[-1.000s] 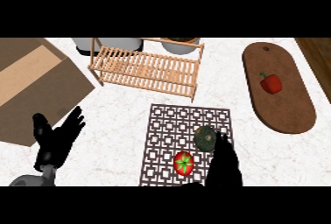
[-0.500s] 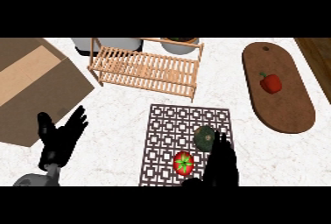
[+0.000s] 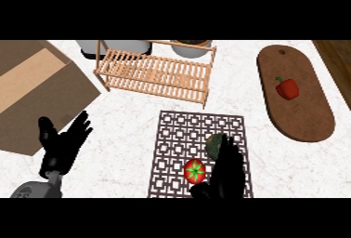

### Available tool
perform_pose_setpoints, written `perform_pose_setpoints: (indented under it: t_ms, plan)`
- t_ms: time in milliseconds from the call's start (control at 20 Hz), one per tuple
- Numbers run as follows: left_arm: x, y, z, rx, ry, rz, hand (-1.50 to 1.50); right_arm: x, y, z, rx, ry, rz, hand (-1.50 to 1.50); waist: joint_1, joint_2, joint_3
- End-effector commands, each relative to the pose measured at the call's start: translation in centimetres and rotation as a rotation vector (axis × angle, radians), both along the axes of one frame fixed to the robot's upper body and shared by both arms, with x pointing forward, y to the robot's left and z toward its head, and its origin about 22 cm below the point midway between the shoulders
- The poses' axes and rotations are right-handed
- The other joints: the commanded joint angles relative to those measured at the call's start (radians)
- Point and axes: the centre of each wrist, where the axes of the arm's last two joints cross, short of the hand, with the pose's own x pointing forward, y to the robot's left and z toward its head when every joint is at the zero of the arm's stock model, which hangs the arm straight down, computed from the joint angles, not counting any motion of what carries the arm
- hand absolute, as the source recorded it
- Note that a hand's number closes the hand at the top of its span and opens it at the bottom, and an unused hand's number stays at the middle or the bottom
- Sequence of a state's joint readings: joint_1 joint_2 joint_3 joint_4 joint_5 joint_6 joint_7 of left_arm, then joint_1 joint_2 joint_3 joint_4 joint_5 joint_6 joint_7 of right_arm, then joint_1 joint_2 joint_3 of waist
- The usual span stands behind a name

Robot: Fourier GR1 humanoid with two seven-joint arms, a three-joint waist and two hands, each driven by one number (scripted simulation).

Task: Pick the tomato from the placemat and place it in the tiered shelf

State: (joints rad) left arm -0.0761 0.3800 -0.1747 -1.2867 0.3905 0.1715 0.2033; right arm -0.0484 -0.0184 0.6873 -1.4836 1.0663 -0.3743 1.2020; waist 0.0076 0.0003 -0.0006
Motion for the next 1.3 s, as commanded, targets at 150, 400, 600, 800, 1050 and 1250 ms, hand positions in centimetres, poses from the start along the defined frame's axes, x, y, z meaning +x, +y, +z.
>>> perform_pose_setpoints:
  t_ms: [150, 400, 600, 800, 1050, 1250]
  plan:
    - [-0.5, -0.8, -0.5, -0.010, -0.014, -0.011, 0.00, 1.0, 2.0, -0.3, -0.014, 0.223, 0.059, 1.50, 0.006, 0.001, 0.001]
    - [-1.0, -0.6, 0.1, 0.000, -0.006, -0.011, 0.00, 0.9, 2.5, -1.7, 0.088, 0.110, 0.011, 1.50, 0.008, 0.001, 0.001]
    - [0.4, -1.6, 0.0, -0.015, -0.008, -0.031, 0.00, 1.4, 6.0, 1.7, 0.071, 0.067, 0.195, 1.50, 0.035, 0.006, 0.001]
    - [1.8, -2.5, 0.9, -0.011, -0.024, -0.109, 0.00, 3.5, 7.8, 4.4, 0.057, 0.023, 0.418, 1.50, 0.120, 0.026, 0.001]
    - [1.5, -3.2, 0.3, 0.011, -0.023, -0.124, 0.00, 4.9, 10.4, 8.6, 0.106, -0.112, 0.476, 1.50, 0.121, 0.011, 0.000]
    - [2.6, -3.6, 1.5, 0.003, -0.015, -0.108, 0.00, 5.7, 11.9, 11.7, 0.093, -0.284, 0.479, 1.50, 0.112, -0.001, -0.001]
